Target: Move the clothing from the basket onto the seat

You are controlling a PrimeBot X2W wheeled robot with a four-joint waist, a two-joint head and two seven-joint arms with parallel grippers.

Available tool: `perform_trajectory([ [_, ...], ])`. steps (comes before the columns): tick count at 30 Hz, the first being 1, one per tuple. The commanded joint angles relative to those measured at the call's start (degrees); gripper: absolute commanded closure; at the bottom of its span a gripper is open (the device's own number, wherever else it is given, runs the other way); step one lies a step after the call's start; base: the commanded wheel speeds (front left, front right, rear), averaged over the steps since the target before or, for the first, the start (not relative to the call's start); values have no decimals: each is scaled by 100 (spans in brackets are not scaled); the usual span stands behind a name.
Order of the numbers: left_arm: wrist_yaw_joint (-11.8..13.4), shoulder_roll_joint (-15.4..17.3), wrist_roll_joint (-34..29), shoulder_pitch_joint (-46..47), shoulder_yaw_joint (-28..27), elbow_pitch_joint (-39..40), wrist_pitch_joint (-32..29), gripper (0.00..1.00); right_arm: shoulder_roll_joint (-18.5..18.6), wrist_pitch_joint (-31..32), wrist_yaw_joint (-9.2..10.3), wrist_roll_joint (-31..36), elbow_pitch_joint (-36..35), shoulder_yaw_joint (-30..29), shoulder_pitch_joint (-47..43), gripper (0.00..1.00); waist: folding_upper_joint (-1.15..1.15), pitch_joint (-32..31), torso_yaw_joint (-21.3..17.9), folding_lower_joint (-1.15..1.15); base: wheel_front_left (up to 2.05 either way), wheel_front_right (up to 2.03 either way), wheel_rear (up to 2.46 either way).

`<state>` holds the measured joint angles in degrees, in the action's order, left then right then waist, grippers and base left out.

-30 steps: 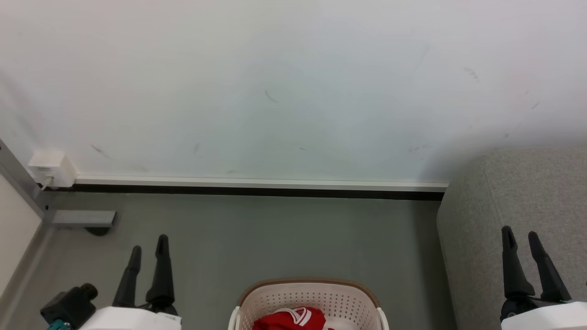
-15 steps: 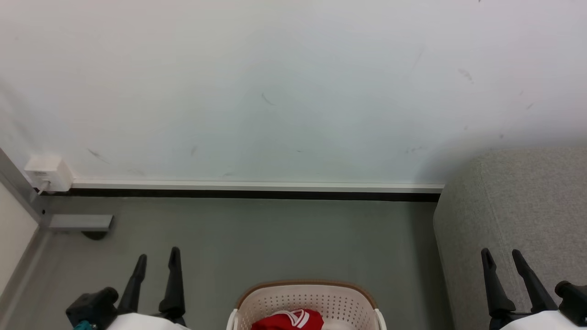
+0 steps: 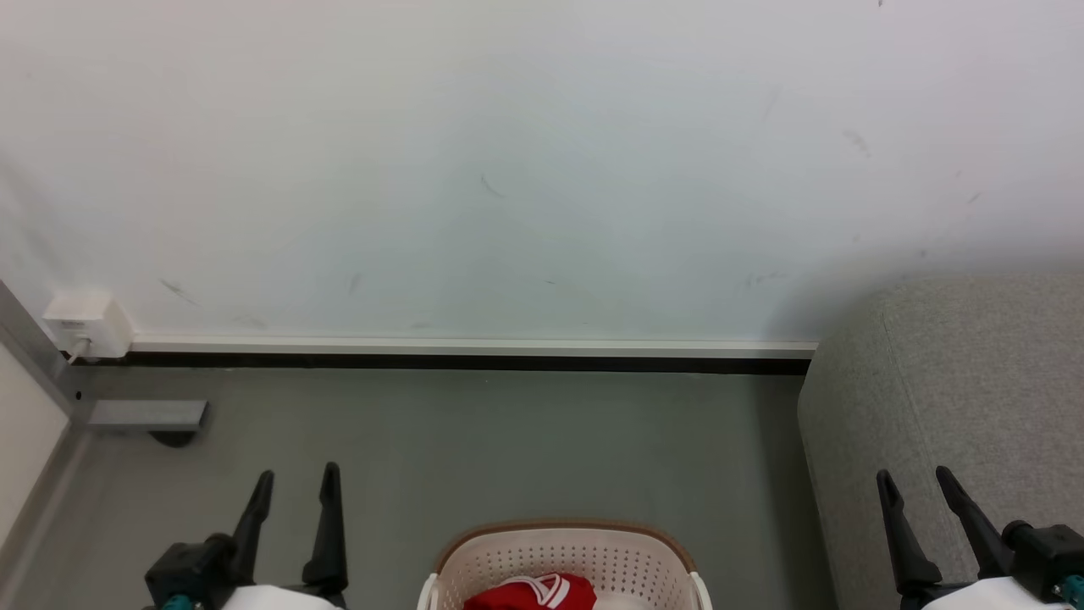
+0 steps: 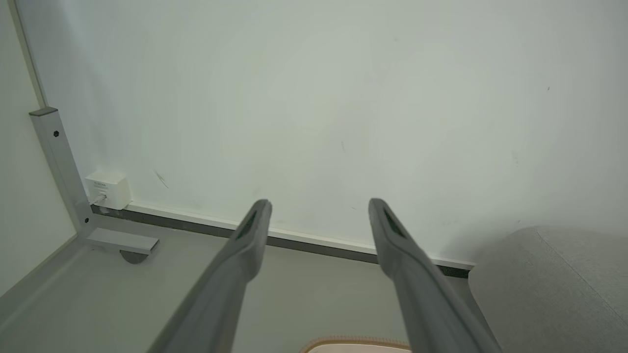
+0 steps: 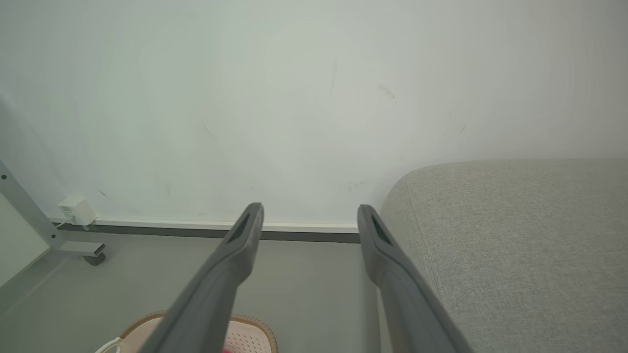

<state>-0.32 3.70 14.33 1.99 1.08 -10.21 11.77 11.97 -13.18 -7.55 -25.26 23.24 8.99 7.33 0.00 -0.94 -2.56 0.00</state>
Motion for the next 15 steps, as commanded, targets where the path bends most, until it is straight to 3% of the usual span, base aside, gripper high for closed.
perform_trajectory([
  [1,23,48,-158,-32,5,25,59,0,35,-48,9,126,6,-5,114,0,0,-1,-2,0,0,0,0],
  [15,67,76,-789,-60,55,52,225,0,-16,-125,10,768,-61,-115,89,0,0,-12,-36,0,0,0,0],
])
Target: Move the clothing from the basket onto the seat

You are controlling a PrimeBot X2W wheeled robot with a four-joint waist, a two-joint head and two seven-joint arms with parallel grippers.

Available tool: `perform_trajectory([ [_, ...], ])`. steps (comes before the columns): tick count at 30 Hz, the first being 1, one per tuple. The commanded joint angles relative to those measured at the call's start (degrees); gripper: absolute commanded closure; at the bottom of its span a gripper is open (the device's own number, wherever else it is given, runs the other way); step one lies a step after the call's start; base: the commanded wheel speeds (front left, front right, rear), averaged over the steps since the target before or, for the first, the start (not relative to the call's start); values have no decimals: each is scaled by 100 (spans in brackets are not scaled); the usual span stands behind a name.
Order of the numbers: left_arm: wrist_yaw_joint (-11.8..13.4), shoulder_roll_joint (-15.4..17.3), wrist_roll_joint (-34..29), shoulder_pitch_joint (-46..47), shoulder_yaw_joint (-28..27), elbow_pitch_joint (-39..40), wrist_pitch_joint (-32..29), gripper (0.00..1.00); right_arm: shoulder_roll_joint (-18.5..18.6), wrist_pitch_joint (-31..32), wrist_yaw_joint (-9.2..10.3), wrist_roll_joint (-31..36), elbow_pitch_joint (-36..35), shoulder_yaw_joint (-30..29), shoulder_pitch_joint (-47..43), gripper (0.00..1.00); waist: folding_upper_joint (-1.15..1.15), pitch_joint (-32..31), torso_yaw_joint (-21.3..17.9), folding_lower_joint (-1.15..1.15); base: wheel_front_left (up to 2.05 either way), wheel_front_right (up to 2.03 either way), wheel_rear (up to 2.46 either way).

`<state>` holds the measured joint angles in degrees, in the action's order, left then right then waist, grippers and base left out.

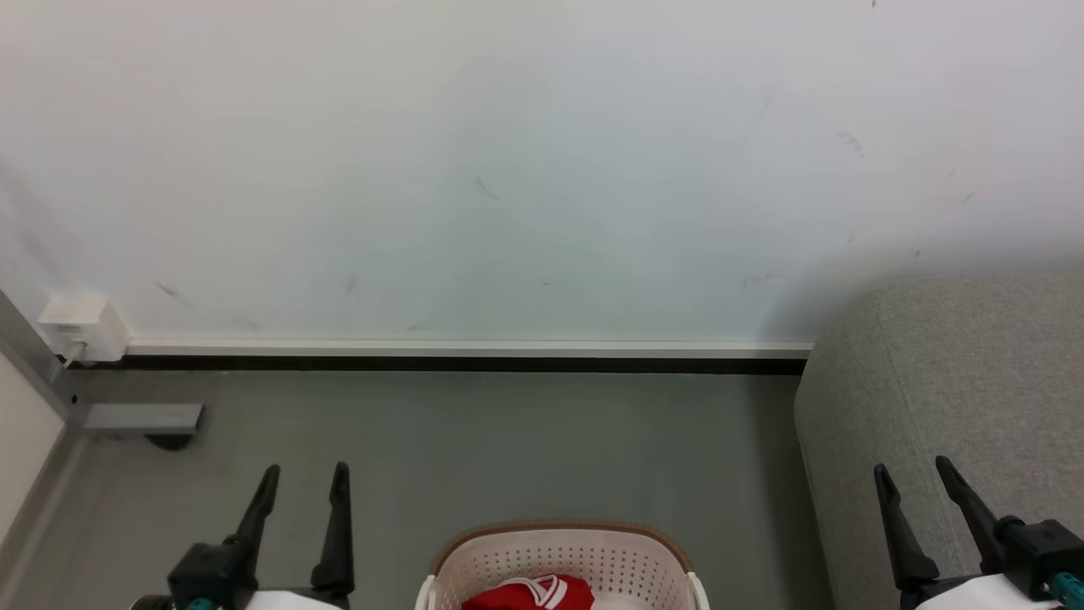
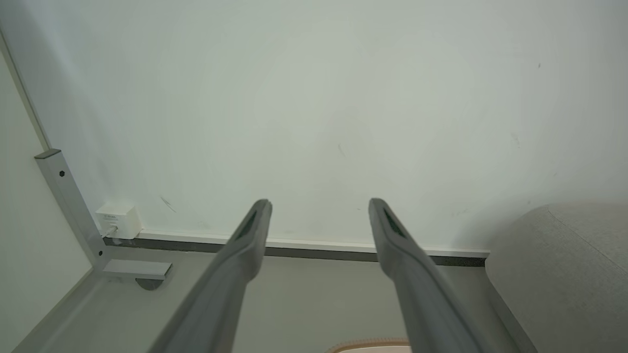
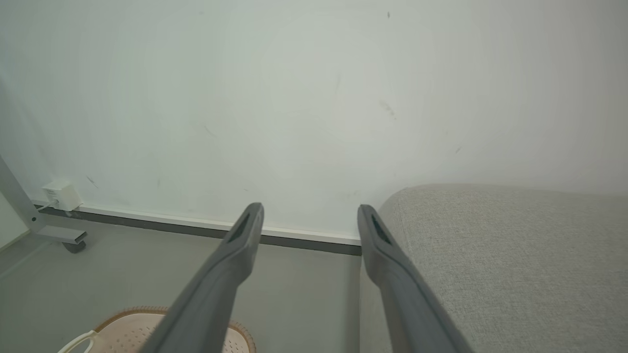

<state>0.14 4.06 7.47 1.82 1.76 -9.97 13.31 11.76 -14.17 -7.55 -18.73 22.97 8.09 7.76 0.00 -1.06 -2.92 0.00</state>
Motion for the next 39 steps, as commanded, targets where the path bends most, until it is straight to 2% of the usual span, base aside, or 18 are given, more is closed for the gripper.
perform_trajectory([
  [1,25,41,-148,-44,-11,28,75,0,-3,-35,11,143,-47,-28,38,0,0,0,-3,0,0,0,0],
  [14,54,22,-676,-80,39,43,199,0,-9,-113,12,615,-147,-70,-21,0,0,9,-17,0,0,0,0],
  [39,7,-22,-557,-80,-39,46,186,0,-38,-101,12,414,-277,-129,-39,0,0,47,-90,0,0,0,0],
])
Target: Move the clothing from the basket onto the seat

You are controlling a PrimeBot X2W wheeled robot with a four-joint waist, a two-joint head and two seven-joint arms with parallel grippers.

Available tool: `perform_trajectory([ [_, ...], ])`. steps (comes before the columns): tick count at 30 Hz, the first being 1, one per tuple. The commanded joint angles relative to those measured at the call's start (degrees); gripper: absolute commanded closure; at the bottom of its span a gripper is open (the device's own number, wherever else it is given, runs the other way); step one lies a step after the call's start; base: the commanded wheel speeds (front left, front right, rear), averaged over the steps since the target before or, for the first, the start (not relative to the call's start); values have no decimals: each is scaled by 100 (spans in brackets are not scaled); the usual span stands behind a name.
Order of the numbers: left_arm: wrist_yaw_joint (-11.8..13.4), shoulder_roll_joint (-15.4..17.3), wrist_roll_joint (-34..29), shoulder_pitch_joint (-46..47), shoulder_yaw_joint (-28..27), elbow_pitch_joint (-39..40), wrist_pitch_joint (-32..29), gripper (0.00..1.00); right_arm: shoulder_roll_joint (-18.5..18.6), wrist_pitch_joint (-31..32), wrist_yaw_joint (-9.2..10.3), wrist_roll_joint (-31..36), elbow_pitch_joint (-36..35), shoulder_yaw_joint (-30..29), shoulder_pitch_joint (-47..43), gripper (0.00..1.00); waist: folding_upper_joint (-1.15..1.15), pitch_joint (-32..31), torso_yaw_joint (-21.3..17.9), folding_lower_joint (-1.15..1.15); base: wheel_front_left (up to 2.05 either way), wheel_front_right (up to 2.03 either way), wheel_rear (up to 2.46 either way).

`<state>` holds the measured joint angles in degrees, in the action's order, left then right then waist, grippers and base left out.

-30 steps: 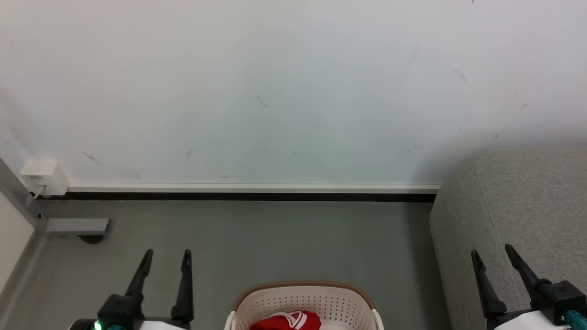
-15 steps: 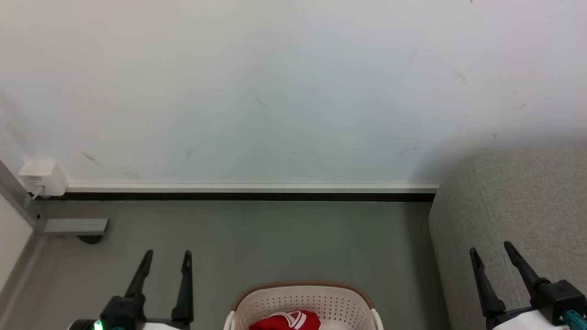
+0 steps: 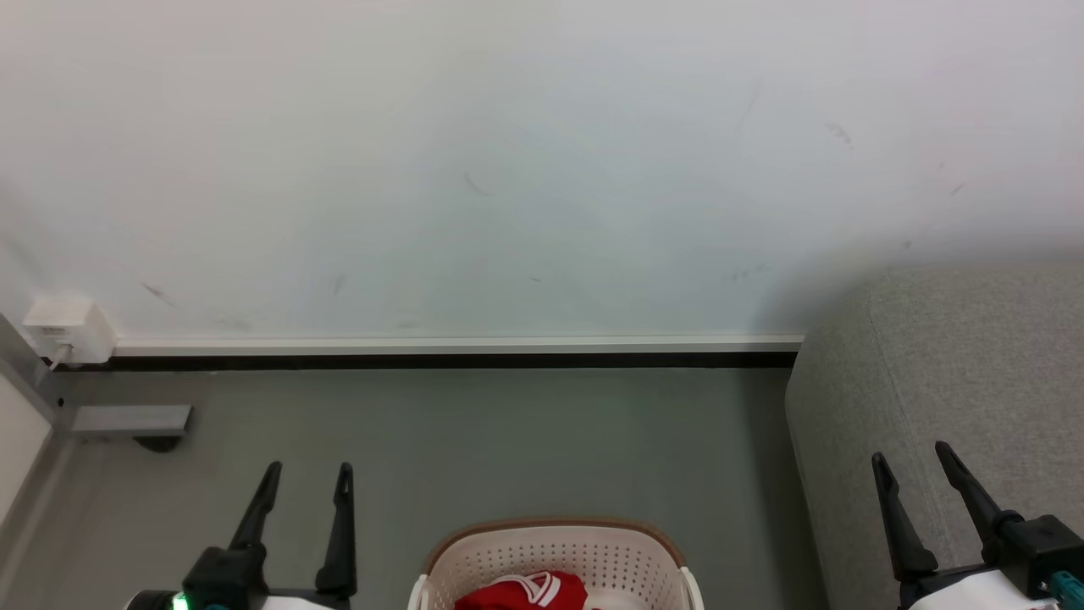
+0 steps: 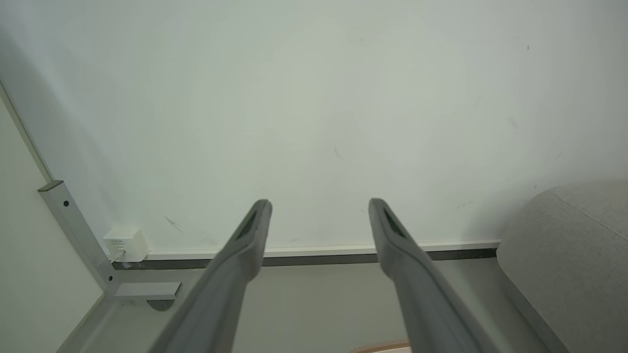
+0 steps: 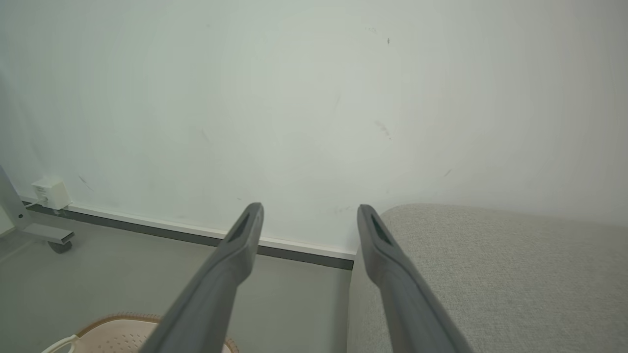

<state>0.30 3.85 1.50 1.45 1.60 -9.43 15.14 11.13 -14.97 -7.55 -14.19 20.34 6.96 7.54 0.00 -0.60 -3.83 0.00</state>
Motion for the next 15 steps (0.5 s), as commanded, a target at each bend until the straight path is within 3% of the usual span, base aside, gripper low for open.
perform_trajectory([
  [1,-14,-1,43,-42,-27,-9,2,0,21,-20,12,-52,-31,-19,-19,0,0,5,-9,0,0,0,0],
  [15,-131,-30,124,151,30,-160,2,0,55,-20,12,-219,-254,-122,66,0,0,312,-245,0,0,0,0],
])
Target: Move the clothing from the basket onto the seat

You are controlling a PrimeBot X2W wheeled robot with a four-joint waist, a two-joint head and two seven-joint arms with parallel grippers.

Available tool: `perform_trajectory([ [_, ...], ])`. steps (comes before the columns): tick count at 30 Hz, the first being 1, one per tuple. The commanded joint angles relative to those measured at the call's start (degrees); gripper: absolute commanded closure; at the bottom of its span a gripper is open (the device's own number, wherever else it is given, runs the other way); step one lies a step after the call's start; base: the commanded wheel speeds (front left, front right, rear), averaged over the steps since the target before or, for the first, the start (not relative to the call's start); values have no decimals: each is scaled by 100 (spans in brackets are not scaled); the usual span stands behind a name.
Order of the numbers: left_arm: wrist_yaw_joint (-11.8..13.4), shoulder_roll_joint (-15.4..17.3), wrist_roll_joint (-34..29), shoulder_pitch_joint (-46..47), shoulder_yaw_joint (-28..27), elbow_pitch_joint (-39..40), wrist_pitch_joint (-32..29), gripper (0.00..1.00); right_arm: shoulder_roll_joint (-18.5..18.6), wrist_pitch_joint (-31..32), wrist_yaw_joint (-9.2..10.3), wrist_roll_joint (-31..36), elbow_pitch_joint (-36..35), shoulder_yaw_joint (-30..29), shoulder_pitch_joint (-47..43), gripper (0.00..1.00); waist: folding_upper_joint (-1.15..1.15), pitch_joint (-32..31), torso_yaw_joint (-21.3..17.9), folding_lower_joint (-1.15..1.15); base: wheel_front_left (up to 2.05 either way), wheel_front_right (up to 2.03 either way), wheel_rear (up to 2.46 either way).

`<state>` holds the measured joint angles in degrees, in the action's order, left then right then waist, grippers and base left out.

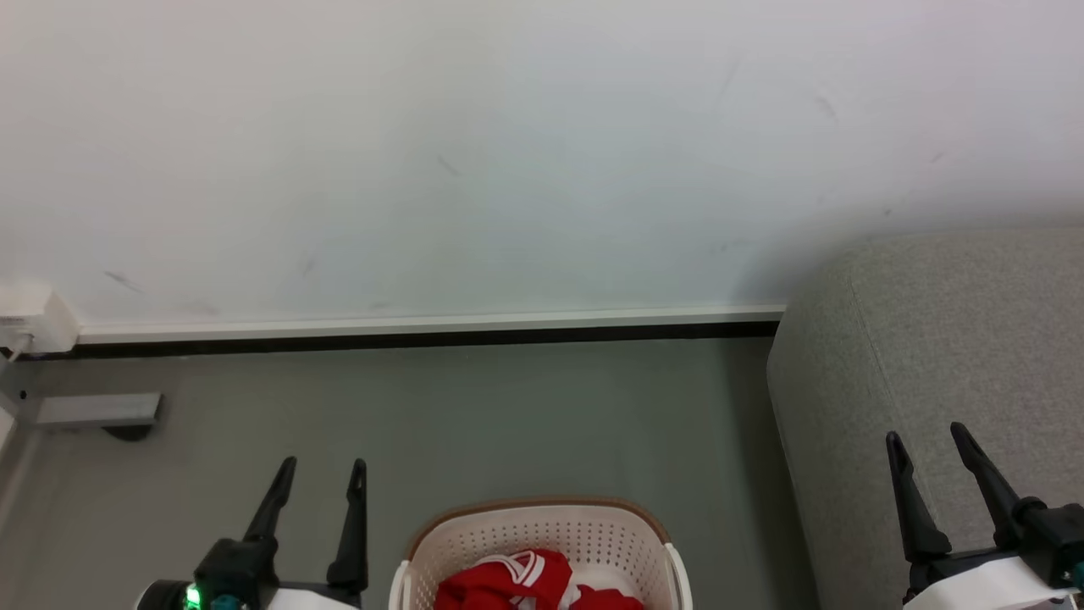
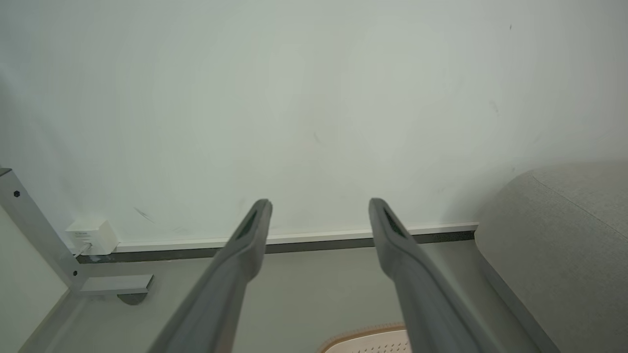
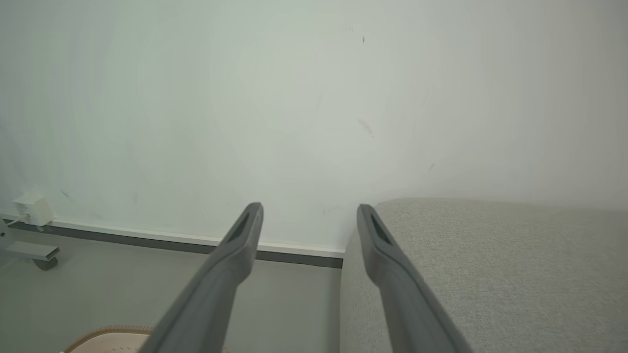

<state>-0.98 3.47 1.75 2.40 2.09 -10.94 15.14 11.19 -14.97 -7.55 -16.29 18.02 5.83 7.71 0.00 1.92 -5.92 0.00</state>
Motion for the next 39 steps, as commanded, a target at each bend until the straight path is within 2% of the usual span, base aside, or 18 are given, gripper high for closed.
perform_trajectory([
  [1,-13,8,107,95,-8,-14,2,0,53,-20,12,-27,-57,-16,71,0,0,126,-59,0,0,0,0],
  [8,-114,-6,141,406,51,-193,2,0,68,-20,12,-162,-279,-93,270,0,0,593,-220,0,0,0,0],
  [16,-305,-16,287,901,102,-775,2,0,25,-20,12,-278,-655,-116,525,0,0,1226,-391,0,0,0,0],
  [23,-488,-19,402,1587,279,-1748,3,0,-27,-21,12,-299,-1004,-144,807,0,0,1914,-560,0,0,0,0],
  [29,-588,31,454,2301,516,-2896,-9,0,-127,-20,12,-313,-1214,-149,1060,0,0,2440,-769,0,0,0,0],
  [39,-655,83,628,3514,893,-4518,-470,0,-284,-20,12,-344,-1476,-149,1383,0,0,3242,-1067,0,0,0,0],
])
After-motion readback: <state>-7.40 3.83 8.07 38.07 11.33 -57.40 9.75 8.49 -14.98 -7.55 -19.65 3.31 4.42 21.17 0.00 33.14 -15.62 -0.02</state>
